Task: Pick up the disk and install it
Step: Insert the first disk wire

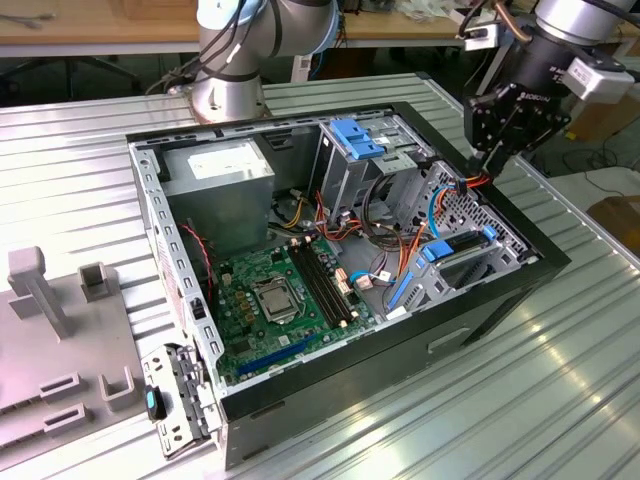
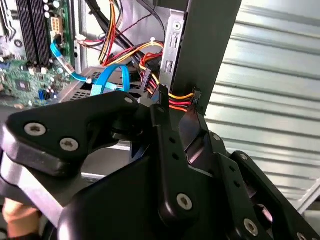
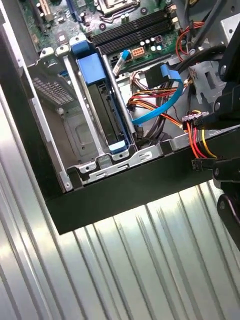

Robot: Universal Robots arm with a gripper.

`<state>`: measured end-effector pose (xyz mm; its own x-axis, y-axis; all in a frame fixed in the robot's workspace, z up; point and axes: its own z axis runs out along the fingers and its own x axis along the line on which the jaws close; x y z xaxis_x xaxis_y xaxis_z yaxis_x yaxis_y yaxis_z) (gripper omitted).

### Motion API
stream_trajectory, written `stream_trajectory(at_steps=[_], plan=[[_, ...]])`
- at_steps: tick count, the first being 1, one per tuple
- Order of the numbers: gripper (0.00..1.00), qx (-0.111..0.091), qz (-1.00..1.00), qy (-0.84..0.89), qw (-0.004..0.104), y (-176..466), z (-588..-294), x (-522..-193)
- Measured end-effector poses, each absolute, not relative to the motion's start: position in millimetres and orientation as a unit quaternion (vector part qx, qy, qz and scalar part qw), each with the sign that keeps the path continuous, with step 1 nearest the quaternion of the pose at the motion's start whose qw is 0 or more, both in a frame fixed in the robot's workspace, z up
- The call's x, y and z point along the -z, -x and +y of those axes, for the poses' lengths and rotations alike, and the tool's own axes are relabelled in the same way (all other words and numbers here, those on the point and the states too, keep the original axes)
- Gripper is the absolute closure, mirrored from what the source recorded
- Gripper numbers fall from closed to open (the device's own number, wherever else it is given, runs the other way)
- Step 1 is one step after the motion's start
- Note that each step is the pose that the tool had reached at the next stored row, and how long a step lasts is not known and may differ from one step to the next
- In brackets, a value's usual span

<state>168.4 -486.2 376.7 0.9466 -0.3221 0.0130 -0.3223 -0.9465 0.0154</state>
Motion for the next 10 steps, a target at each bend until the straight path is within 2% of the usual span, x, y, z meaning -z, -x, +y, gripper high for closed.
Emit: stream_trajectory(at_steps=[10], plan=[[0.64,-0.006,-0.072,-0.997,0.008,-180,-486,-375]])
